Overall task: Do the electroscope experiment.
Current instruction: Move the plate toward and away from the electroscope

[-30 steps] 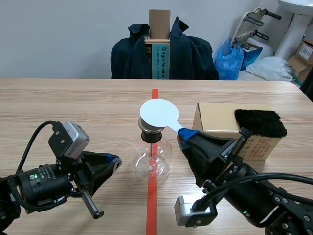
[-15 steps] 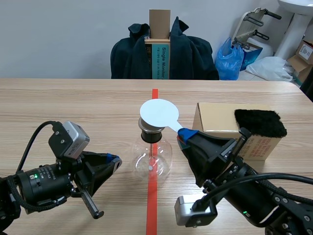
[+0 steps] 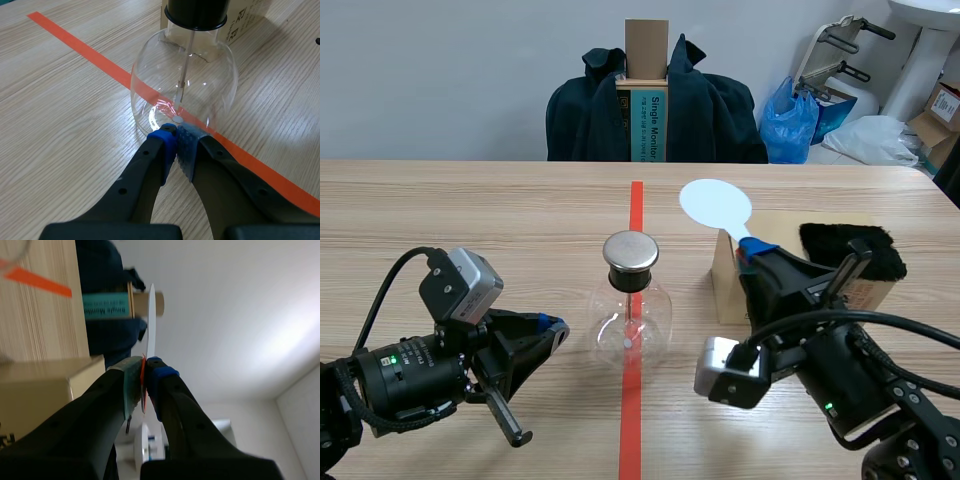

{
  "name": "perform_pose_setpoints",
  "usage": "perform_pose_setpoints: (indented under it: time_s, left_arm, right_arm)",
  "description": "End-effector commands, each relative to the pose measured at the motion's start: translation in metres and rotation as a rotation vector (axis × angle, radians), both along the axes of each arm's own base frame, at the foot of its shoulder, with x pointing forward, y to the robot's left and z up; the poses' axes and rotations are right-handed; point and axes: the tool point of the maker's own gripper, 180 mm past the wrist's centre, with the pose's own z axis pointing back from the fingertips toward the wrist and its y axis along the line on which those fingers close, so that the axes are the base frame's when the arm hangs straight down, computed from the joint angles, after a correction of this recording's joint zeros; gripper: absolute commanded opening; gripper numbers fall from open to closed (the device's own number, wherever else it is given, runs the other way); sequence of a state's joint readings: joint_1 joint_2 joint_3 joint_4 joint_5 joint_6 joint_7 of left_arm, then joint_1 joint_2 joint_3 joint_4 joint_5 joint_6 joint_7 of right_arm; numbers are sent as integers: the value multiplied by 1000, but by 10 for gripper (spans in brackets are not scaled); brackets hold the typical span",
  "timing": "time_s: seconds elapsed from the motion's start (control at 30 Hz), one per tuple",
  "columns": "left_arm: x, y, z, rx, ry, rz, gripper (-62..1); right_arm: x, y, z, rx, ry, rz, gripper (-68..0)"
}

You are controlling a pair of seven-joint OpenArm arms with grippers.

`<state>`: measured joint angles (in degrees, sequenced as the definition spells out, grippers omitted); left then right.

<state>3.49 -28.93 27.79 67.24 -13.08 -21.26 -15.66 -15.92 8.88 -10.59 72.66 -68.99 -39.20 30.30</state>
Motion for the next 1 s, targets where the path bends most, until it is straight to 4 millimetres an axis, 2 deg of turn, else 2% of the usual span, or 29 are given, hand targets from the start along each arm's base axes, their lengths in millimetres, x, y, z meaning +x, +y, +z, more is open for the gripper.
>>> perform_pose_setpoints:
  time_s: [0.0, 0.17, 0.3, 0.53, 0.77, 0.97]
  left_arm:
    - [3, -4, 11, -29, -27, -7, -590]
    - [3, -4, 11, -29, -27, -7, -590]
    - [3, -4, 11, -29, -27, -7, -590]
    - [3, -4, 11, -29, -27, -7, -590]
    - [3, -4, 11, -29, -27, -7, -590]
    - [3, -4, 11, -29, -27, -7, -590]
  right_arm:
    - [8, -10, 10, 12, -33, -53, -667]
    - [16, -32, 11, 16, -30, -160, -667]
    - [16, -32, 11, 12, -32, -155, -667]
    - [5, -7, 11, -4, -41, -4, -667]
    - [-17, 25, 10, -26, -56, 208, -667]
    - [-35, 44, 9, -41, -65, 351, -667]
